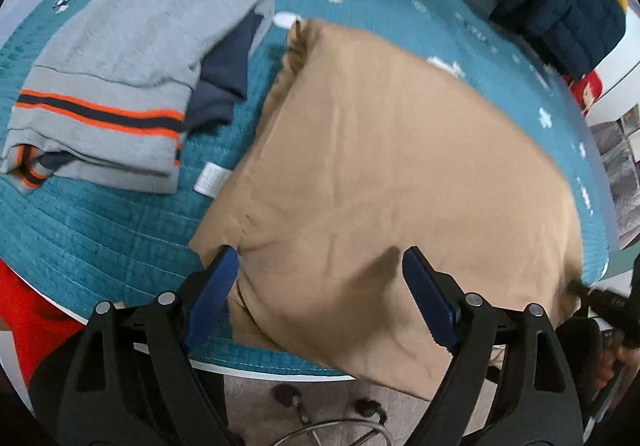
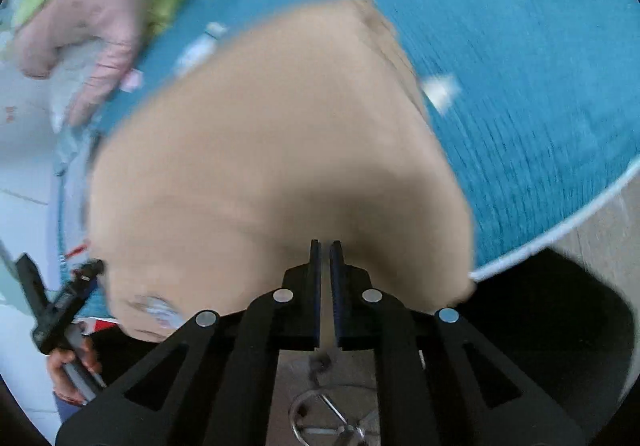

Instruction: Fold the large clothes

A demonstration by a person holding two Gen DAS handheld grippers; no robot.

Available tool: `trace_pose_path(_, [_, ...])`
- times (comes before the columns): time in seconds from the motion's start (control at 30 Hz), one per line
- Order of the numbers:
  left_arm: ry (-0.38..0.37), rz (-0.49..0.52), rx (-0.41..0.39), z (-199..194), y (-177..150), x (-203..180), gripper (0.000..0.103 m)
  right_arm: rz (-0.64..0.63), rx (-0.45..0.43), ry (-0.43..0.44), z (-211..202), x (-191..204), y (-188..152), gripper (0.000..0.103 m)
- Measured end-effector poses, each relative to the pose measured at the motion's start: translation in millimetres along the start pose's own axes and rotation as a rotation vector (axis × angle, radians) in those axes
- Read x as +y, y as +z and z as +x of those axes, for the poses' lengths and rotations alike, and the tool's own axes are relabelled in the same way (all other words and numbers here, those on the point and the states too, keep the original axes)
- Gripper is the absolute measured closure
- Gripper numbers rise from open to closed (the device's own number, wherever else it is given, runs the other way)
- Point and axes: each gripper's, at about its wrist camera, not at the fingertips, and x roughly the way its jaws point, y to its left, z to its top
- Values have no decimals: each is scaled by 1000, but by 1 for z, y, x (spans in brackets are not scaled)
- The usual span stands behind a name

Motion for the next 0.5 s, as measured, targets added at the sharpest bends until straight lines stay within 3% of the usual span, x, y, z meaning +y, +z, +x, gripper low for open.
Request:
trace_pose_path(0.1, [-12, -34, 11, 4, -1, 13, 14, -90, -37, 96, 4, 57, 28, 97])
trace_pose_path(0.23, [-9, -61, 46, 20, -3, 27, 14, -158, -13, 136, 37, 116, 55, 97])
trace_pose_path(0.4, [-34, -66, 34, 24, -8, 31, 13, -185, 37, 54, 99, 151, 87, 97])
trace_pose_path(0.47, [-52, -67, 36, 25, -8, 34, 12, -150, 86, 26, 125, 146, 92, 97])
trace_pose_path(0.5, [-62, -73, 37, 26, -9, 34, 10, -119, 105, 14, 138, 141, 95, 103])
